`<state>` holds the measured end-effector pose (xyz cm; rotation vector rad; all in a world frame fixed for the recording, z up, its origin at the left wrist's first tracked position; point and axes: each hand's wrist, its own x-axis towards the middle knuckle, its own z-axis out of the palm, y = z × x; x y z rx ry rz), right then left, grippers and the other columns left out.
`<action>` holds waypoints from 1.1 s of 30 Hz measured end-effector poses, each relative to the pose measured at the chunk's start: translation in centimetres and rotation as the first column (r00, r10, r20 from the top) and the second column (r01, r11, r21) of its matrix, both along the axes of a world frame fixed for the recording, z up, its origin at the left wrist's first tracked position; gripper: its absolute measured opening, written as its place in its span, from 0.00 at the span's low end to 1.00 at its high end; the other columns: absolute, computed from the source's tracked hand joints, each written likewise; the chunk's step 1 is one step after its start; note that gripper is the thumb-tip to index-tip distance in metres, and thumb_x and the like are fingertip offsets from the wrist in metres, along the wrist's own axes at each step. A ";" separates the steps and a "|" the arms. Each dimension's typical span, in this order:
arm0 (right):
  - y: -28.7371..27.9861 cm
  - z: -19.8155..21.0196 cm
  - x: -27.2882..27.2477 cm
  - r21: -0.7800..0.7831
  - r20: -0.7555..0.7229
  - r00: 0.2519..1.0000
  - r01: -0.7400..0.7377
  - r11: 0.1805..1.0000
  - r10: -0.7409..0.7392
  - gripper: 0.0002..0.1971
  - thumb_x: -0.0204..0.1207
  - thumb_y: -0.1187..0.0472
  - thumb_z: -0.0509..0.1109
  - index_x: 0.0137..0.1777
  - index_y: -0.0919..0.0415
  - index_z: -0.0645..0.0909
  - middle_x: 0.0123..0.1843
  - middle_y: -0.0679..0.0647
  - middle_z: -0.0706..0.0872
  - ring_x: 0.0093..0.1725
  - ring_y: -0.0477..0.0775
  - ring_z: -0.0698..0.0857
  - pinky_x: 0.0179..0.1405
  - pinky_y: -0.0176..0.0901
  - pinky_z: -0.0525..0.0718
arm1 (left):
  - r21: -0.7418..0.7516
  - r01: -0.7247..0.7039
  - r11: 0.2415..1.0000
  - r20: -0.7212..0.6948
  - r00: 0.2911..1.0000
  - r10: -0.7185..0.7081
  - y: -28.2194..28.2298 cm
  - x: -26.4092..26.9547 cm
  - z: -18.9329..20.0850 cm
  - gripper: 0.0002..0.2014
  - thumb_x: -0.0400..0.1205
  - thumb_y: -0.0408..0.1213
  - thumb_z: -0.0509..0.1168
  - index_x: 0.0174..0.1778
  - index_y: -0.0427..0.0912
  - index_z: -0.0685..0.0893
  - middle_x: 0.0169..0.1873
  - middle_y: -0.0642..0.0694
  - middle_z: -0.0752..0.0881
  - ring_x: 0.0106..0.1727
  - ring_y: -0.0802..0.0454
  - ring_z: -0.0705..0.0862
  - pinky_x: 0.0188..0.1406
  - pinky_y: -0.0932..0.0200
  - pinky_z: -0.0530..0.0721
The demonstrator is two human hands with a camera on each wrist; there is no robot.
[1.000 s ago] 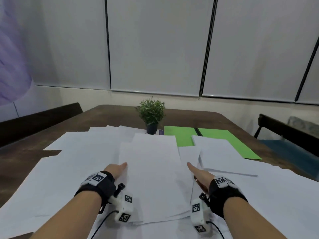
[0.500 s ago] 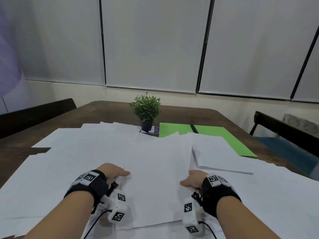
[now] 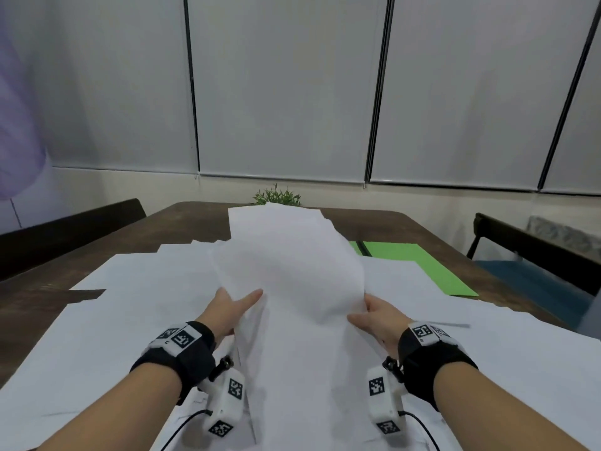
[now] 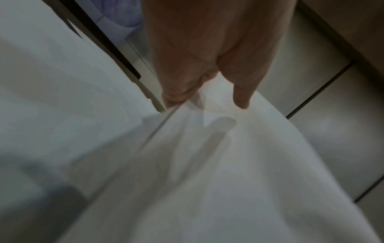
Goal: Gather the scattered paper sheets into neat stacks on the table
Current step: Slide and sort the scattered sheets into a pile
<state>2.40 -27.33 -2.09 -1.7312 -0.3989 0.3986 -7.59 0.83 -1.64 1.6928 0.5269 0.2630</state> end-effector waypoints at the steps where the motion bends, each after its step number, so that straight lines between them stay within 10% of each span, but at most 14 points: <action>1: 0.4 1.0 -0.3 0.027 0.041 0.999 0.009 1.000 -0.011 0.14 0.73 0.73 0.68 0.57 0.61 0.83 0.53 0.62 0.91 0.53 0.65 0.89 0.59 0.61 0.85 | -0.005 -0.034 0.999 0.106 0.994 0.035 -0.4 0.1 1.0 0.36 0.73 0.56 0.73 0.69 0.41 0.65 0.63 0.46 0.76 0.66 0.43 0.77 0.66 0.43 0.79; 10: 3.2 8.2 -1.4 0.273 0.164 0.981 0.058 0.960 -0.106 0.22 0.66 0.62 0.81 0.60 0.61 0.82 0.54 0.57 0.91 0.54 0.60 0.90 0.57 0.56 0.86 | -0.091 -0.161 0.983 0.685 0.706 0.179 -2.5 -1.7 9.9 0.12 0.82 0.30 0.66 0.60 0.45 0.76 0.54 0.49 0.86 0.56 0.52 0.86 0.59 0.54 0.83; 14: 3.7 8.4 -1.5 0.258 0.178 0.952 0.200 0.945 -0.250 0.14 0.70 0.50 0.79 0.46 0.60 0.86 0.42 0.52 0.92 0.41 0.53 0.90 0.43 0.44 0.86 | -0.062 -0.135 0.989 0.689 0.711 0.140 -2.6 -2.6 10.4 0.11 0.80 0.34 0.69 0.58 0.44 0.80 0.51 0.50 0.88 0.52 0.54 0.87 0.54 0.58 0.84; 18: 4.1 7.5 -2.1 0.220 0.136 0.965 0.191 0.956 -0.224 0.02 0.74 0.67 0.74 0.44 0.61 0.86 0.46 0.60 0.91 0.47 0.63 0.90 0.52 0.57 0.88 | -0.020 -0.120 0.993 0.648 0.754 0.104 -2.2 -2.8 9.5 0.10 0.82 0.35 0.68 0.58 0.42 0.81 0.51 0.48 0.89 0.53 0.49 0.88 0.56 0.50 0.85; 24: 5.5 8.0 -2.4 0.284 0.184 0.956 0.170 0.944 -0.227 0.14 0.74 0.77 0.64 0.48 0.58 0.83 0.52 0.61 0.90 0.52 0.63 0.89 0.59 0.61 0.86 | 0.026 -0.094 0.995 0.698 0.714 0.049 -3.0 -2.3 9.4 0.06 0.85 0.37 0.62 0.57 0.48 0.78 0.54 0.51 0.88 0.58 0.53 0.86 0.61 0.51 0.83; 29: 6.0 9.6 -2.8 0.369 0.214 0.949 0.140 0.919 -0.230 0.24 0.64 0.71 0.74 0.60 0.57 0.77 0.55 0.58 0.89 0.54 0.59 0.88 0.58 0.54 0.85 | 0.030 -0.173 0.984 0.755 0.650 0.091 -3.0 -2.2 10.2 0.18 0.82 0.40 0.67 0.66 0.51 0.70 0.58 0.54 0.84 0.57 0.64 0.84 0.57 0.65 0.80; 33: 5.8 8.3 -2.6 0.344 0.143 0.973 0.124 0.931 -0.183 0.28 0.69 0.73 0.76 0.67 0.57 0.73 0.56 0.57 0.88 0.54 0.58 0.88 0.57 0.54 0.86 | 0.053 -0.175 0.983 0.686 0.721 0.092 -2.2 -2.4 8.5 0.23 0.81 0.44 0.68 0.69 0.52 0.68 0.58 0.58 0.82 0.59 0.66 0.81 0.57 0.66 0.78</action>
